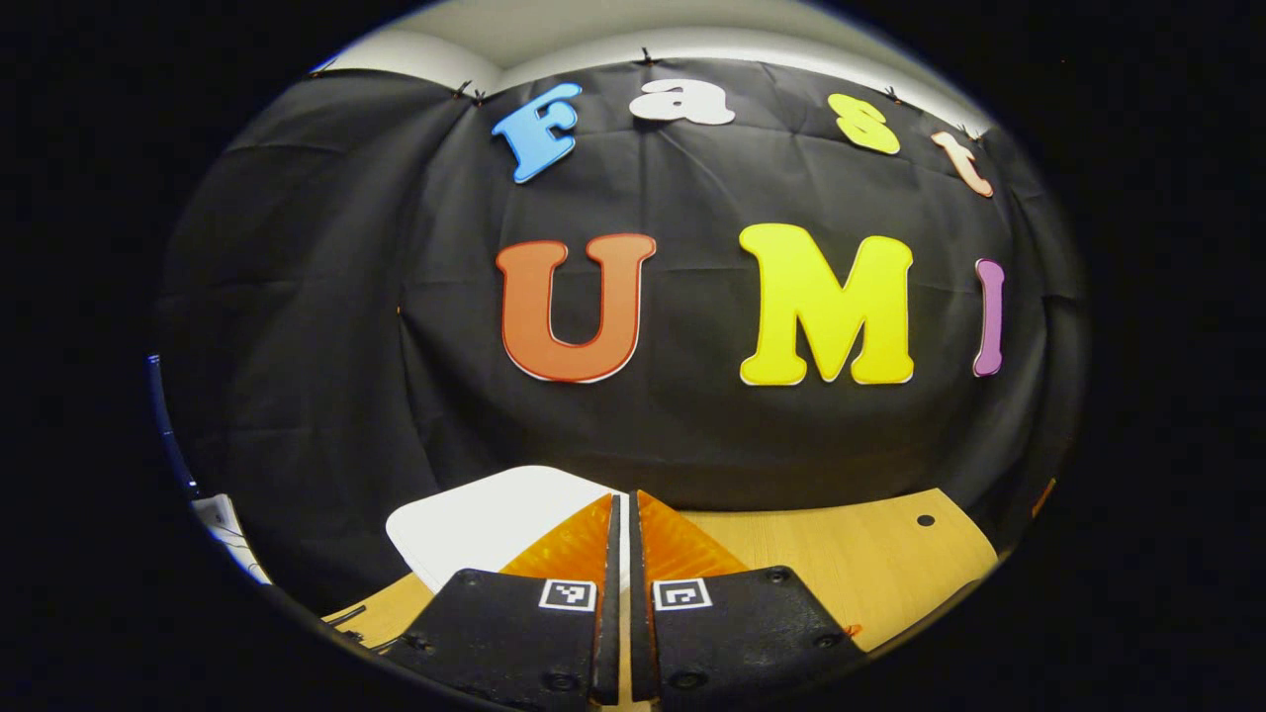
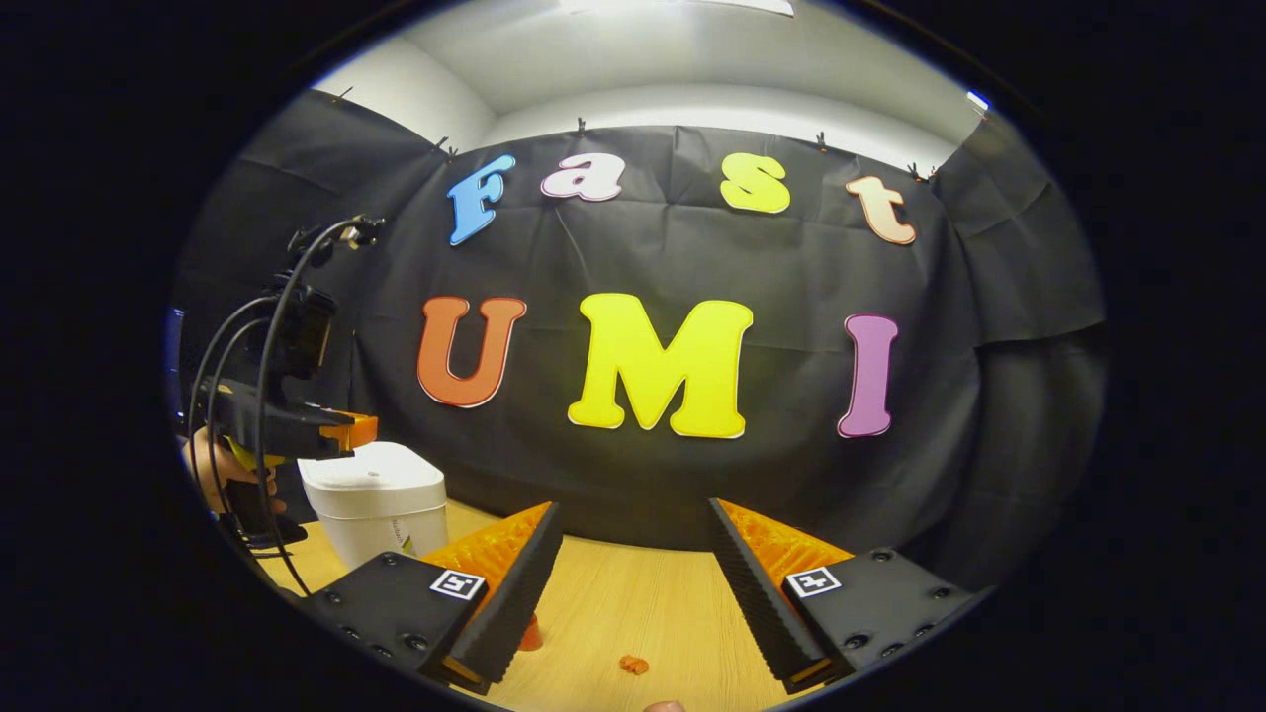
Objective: Press the lid of the desktop garbage bin to open it, pick up the crumpled paper on the desktop and throw it into the bin, then pick up the pop can on the desktop and drop it into the bin, and finally close the garbage bin lid.
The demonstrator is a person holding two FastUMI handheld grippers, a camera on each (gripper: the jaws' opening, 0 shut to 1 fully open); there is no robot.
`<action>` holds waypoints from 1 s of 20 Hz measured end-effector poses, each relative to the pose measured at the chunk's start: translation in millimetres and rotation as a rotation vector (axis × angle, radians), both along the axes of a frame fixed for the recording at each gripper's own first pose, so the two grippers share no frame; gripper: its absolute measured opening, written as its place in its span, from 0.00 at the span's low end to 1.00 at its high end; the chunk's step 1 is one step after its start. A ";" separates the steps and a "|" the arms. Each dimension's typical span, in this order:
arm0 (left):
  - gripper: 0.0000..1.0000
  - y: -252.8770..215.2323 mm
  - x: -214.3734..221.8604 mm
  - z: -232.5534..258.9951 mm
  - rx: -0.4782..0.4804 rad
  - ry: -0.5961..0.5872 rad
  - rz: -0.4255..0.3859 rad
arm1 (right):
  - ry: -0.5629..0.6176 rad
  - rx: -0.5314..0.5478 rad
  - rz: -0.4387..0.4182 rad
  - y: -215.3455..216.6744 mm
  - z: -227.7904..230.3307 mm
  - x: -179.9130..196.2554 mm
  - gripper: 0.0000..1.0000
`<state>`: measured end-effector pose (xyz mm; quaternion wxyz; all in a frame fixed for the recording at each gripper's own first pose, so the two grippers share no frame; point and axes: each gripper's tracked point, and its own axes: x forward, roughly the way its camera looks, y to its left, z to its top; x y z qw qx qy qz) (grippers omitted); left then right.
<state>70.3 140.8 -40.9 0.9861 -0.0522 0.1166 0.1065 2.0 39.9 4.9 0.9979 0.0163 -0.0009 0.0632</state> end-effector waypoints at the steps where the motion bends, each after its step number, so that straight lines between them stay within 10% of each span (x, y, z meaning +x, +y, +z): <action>1: 0.05 5.1 4.7 -10.7 -0.006 0.040 -0.003 | -0.003 -0.001 -0.006 0.5 1.2 -0.8 0.94; 20: 0.03 18.2 18.4 -41.1 0.079 0.195 -0.034 | -0.003 -0.003 -0.092 -24.7 -0.2 5.0 0.94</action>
